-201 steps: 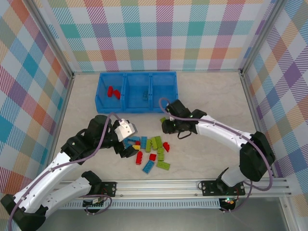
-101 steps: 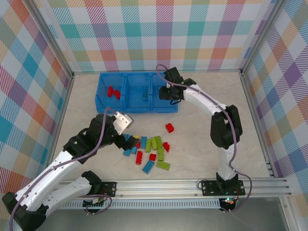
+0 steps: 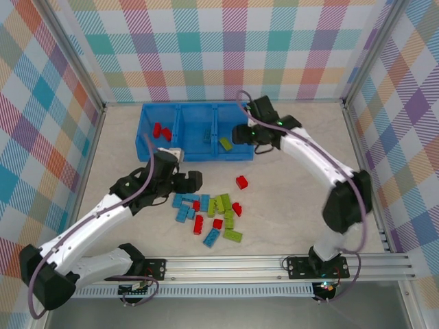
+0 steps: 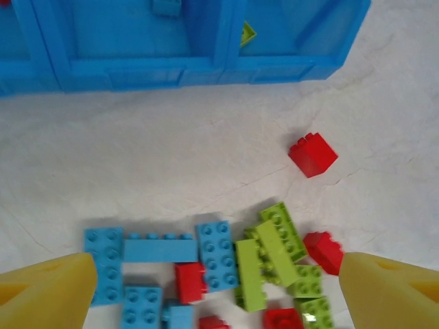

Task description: Sort the legos into containers by color

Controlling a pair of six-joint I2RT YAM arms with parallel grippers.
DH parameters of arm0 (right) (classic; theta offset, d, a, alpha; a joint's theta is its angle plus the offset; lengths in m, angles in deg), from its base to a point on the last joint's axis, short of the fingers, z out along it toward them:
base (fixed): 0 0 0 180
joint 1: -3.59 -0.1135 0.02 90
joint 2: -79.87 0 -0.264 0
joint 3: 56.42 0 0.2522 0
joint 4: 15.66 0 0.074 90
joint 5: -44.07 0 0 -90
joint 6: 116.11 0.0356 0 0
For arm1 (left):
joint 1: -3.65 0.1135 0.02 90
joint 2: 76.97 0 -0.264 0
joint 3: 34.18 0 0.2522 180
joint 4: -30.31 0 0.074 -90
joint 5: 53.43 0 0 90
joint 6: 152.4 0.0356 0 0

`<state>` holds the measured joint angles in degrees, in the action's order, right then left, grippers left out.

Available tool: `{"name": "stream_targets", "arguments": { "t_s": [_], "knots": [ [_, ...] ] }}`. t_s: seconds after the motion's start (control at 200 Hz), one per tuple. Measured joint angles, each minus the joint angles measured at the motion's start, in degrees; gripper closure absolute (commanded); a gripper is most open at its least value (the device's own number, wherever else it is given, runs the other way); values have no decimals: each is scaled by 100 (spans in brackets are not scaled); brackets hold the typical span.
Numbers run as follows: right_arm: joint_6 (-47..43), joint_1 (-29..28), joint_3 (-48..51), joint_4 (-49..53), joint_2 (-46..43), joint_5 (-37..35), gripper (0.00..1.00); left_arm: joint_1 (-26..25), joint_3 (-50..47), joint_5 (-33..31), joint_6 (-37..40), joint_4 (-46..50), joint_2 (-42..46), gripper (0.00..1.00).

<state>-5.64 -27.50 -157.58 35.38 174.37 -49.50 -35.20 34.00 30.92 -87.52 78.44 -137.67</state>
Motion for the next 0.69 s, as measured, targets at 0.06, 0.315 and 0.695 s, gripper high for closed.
{"name": "stream_targets", "arguments": {
  "t_s": [0.06, 0.315, 0.695],
  "knots": [
    [-17, 0, 632, -33, -785, 79, 24, -190, 205, 22, -396, 13, -332, 11],
    [249, 0, 2809, 409, -3432, 166, 0, -1152, 1342, 175, -1497, -46, -2472, 19],
    [848, 0, 4063, 1239, -4817, 636, 0, -1285, 2702, 81, -2140, -164, -5018, 17]
  ]
}}
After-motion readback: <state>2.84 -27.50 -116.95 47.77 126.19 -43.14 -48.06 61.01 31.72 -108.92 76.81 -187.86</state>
